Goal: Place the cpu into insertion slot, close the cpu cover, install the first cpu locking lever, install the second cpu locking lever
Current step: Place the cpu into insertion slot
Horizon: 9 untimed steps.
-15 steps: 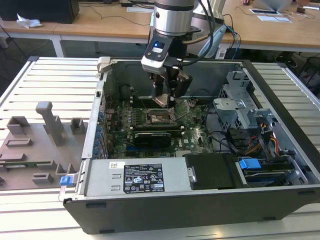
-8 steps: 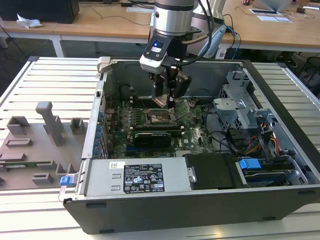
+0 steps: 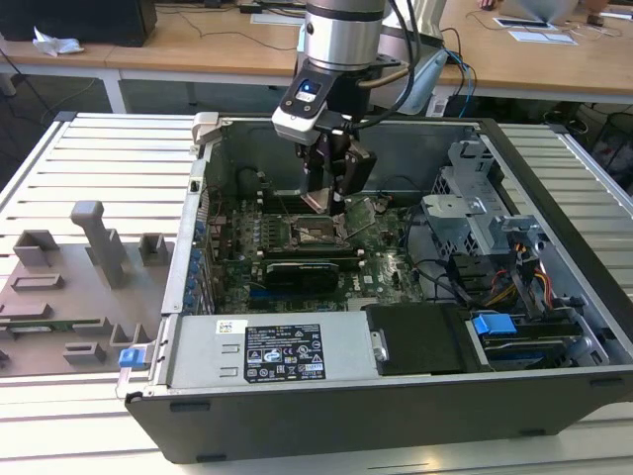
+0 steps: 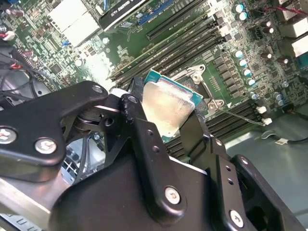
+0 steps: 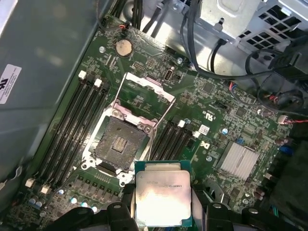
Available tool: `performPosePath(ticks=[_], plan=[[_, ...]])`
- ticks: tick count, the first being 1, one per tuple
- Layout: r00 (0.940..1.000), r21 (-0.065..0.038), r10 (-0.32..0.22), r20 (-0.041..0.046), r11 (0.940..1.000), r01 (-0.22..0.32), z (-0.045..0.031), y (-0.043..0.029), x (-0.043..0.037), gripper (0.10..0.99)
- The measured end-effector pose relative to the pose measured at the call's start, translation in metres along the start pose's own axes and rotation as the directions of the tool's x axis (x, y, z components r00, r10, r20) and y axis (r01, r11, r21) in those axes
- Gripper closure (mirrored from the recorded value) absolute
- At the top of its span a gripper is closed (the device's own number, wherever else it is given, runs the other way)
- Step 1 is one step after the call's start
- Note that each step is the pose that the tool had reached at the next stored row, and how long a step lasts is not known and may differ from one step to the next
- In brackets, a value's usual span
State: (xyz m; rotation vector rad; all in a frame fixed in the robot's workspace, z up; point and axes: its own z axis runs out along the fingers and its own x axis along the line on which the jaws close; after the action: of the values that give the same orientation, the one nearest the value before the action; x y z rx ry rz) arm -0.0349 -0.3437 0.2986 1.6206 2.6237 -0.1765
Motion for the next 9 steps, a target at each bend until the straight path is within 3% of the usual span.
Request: performPosePath(ticks=[9], plan=[[0.9975,0.014,0.069,0.0102,0.9975,-0.069,0.0003,0.0003,-0.0001,0.541]])
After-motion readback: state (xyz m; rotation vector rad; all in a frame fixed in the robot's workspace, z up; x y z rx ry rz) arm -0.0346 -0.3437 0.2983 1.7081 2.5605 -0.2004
